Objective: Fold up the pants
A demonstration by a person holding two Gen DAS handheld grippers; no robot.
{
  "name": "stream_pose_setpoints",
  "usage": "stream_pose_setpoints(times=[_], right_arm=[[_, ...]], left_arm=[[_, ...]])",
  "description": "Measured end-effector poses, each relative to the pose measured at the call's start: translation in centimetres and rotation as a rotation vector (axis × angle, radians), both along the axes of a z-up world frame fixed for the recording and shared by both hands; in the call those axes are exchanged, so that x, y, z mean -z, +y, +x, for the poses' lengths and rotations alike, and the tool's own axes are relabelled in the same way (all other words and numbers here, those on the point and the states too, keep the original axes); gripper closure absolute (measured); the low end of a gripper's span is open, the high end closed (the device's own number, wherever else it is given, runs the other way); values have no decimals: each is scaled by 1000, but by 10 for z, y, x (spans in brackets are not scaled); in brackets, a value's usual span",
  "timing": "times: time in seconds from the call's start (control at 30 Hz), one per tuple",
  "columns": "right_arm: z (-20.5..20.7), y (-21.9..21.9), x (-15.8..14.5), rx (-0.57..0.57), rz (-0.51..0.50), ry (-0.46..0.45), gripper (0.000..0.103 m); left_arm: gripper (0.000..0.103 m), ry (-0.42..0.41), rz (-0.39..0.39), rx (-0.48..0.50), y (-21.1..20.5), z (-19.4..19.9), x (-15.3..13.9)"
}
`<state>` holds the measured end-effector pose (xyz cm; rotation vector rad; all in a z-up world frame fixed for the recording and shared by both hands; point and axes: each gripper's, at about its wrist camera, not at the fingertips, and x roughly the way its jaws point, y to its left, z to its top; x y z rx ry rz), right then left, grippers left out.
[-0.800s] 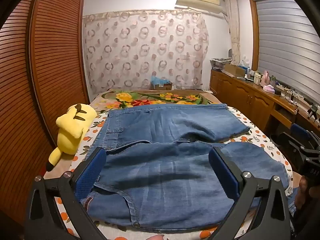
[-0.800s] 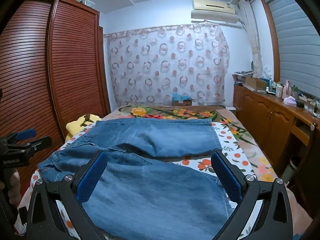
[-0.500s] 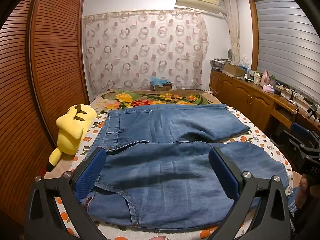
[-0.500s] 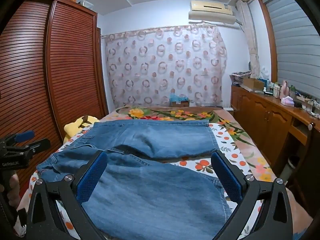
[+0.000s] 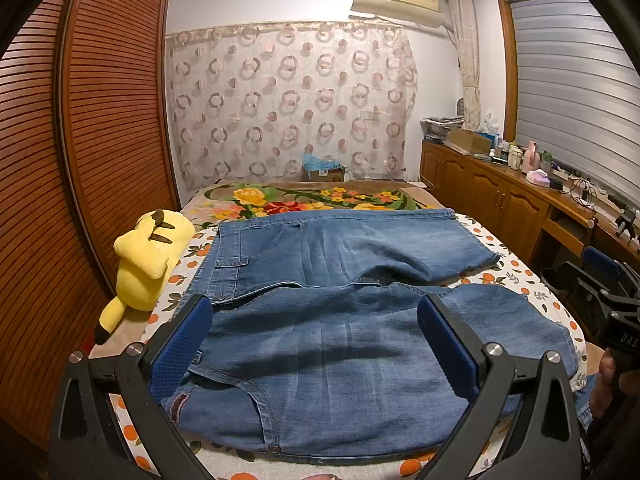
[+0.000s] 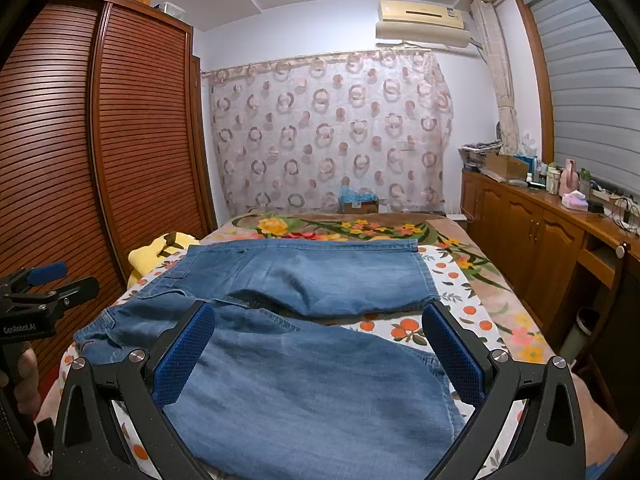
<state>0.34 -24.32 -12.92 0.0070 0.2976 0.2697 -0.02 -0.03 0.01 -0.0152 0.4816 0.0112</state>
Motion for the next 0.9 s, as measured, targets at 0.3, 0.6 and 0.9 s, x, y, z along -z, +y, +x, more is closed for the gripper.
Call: stream_pose_setpoints(times=[0.3, 0.6, 0.9], right_arm=[[-2, 0, 0, -1, 2, -2, 0], [-2, 0, -1, -3, 4, 0, 0], [-2, 1, -1, -2, 3, -1, 0]], left_arm=[[0, -1, 1, 0, 0, 0, 0], [0, -2, 3, 0, 0, 0, 0], [0, -3, 5, 0, 0, 0, 0]])
